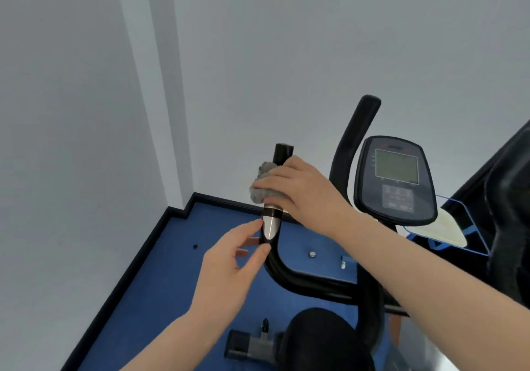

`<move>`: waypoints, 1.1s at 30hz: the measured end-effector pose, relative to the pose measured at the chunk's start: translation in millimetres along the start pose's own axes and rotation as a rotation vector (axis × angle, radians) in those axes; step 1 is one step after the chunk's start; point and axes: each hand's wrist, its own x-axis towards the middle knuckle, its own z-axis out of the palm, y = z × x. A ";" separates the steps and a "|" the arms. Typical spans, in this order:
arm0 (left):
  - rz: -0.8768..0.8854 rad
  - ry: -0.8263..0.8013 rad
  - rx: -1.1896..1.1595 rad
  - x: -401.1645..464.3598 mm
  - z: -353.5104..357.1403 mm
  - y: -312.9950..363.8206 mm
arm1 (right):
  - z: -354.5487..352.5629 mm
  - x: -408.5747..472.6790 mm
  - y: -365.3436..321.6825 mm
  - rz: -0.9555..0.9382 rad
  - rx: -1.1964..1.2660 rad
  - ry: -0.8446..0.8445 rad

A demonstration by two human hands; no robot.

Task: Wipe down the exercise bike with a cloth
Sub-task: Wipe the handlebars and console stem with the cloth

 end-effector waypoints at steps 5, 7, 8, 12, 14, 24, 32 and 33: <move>0.022 0.069 0.028 -9.5 5.9 2.6 | 5.3 -2.6 -8.0 0.165 0.141 0.006; 0.032 0.112 0.042 -13.5 8.7 4.3 | 8.8 -15.9 -20.0 0.041 0.211 -0.102; 0.030 0.126 0.045 -15.2 10.1 4.6 | 6.4 -17.2 -19.4 -0.016 0.205 -0.167; -0.009 0.173 0.015 -21.6 14.8 4.3 | -2.4 0.9 5.6 0.105 0.098 -0.080; -0.015 0.181 0.009 -23.1 15.8 5.5 | 0.7 -6.3 2.3 0.135 0.150 -0.034; -0.016 0.174 0.082 -32.3 13.6 7.0 | 5.5 -4.2 -2.5 0.138 0.213 -0.021; 0.017 0.162 0.149 -34.2 11.9 6.0 | 1.7 3.4 5.4 0.222 0.160 -0.011; 0.023 0.160 0.149 -34.3 11.8 6.1 | 4.6 -2.6 0.6 0.191 0.203 -0.026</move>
